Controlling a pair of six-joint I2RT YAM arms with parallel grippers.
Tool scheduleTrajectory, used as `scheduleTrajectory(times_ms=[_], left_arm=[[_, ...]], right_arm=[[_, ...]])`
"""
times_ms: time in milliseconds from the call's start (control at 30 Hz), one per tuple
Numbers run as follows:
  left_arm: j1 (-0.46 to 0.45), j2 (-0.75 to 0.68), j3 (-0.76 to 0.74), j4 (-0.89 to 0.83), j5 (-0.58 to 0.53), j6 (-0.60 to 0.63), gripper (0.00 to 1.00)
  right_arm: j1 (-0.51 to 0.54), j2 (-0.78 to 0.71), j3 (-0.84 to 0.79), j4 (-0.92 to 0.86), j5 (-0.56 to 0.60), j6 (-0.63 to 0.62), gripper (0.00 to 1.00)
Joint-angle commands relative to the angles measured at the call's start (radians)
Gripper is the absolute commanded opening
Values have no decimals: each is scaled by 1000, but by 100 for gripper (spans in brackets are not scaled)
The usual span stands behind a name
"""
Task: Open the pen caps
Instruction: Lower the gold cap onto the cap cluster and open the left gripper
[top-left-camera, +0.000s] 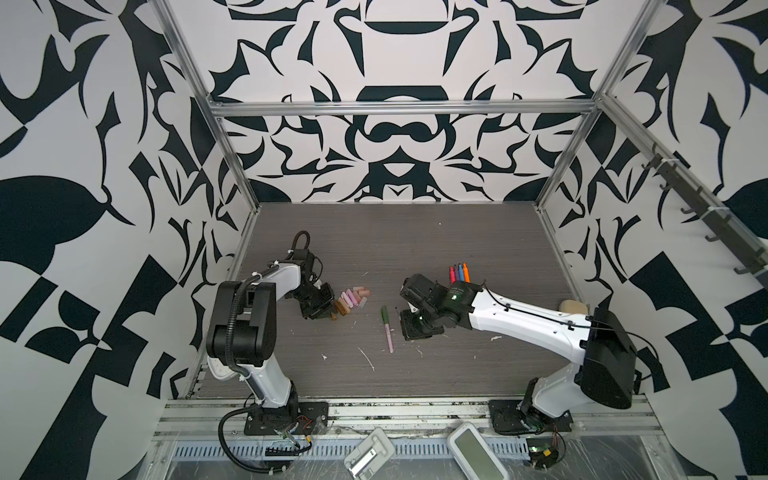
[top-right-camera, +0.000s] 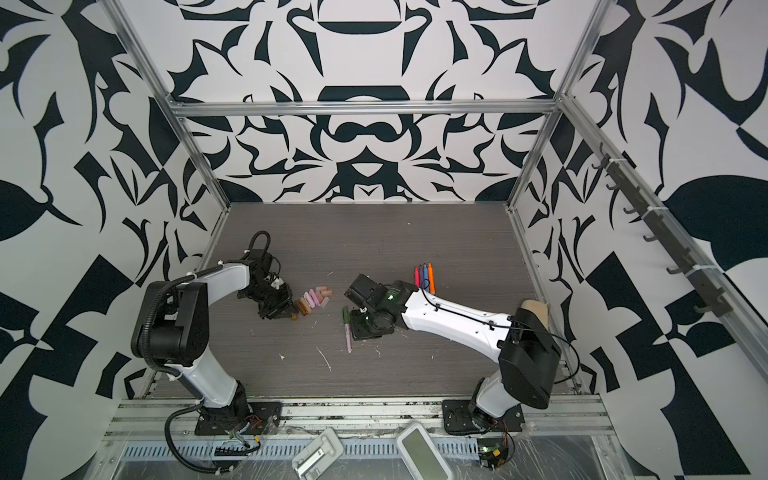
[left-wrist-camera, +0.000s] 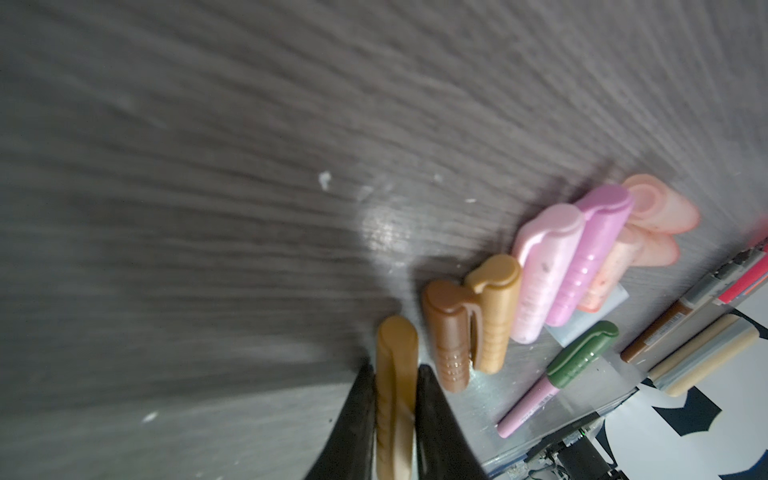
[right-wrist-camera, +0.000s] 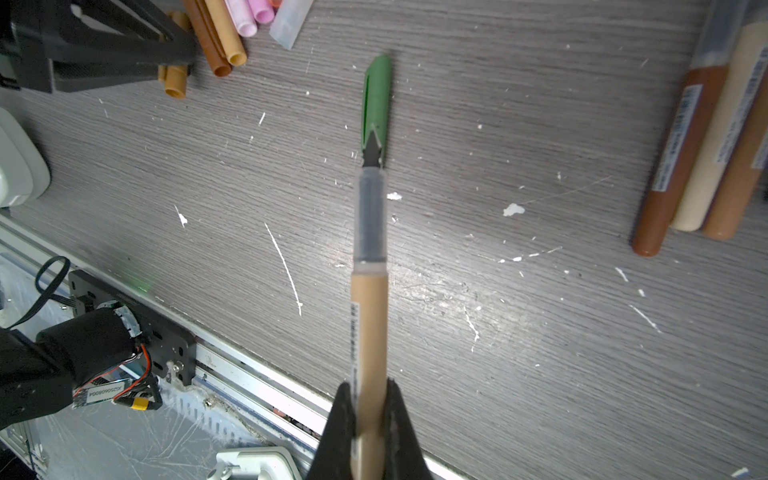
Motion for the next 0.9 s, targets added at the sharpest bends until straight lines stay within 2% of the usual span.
scheduleTrajectory(times_ms=[0,567,867], left_arm=[[5,15,27,-7,16,-8,21],[5,41,50,5,43,-22,24],[5,13,19,52,77,-77,24]], right_arm=[[-4,-10,39,-9,0,-17,0],[-3,-19,32,-10,6,-11,0],[-4,-18,32,-8,8,-9,0]])
